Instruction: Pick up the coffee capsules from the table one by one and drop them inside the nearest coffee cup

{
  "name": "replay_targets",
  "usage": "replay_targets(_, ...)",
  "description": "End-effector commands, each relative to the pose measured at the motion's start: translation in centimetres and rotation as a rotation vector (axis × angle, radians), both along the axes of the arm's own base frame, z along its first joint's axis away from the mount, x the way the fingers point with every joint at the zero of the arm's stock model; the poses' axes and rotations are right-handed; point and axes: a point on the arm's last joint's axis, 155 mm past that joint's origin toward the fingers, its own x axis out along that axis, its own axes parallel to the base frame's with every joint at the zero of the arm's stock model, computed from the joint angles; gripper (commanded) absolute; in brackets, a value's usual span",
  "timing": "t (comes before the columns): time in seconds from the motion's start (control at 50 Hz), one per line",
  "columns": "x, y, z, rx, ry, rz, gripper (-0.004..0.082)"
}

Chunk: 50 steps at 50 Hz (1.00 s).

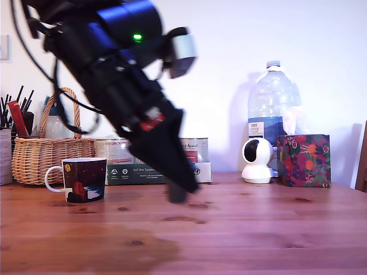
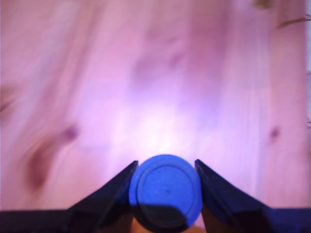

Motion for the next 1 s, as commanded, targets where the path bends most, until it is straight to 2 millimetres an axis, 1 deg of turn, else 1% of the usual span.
replay_targets(0.0,1.0,0.8,1.0,-0.013,-0.008,0.055,0.0231)
replay_targets(0.14,2.6,3.0,1.6,-0.016,0.012,0.15,0.0231)
replay_targets(0.36,4.7,6.4,1.9,-0.011,0.041,0.276,0.0231)
replay_targets(0.66,7.5,10.5,3.9,-0.061,0.031,0.455,0.0231)
replay_targets(0.98,10.1,14.9,5.5,-0.095,-0.009,0.599,0.0231)
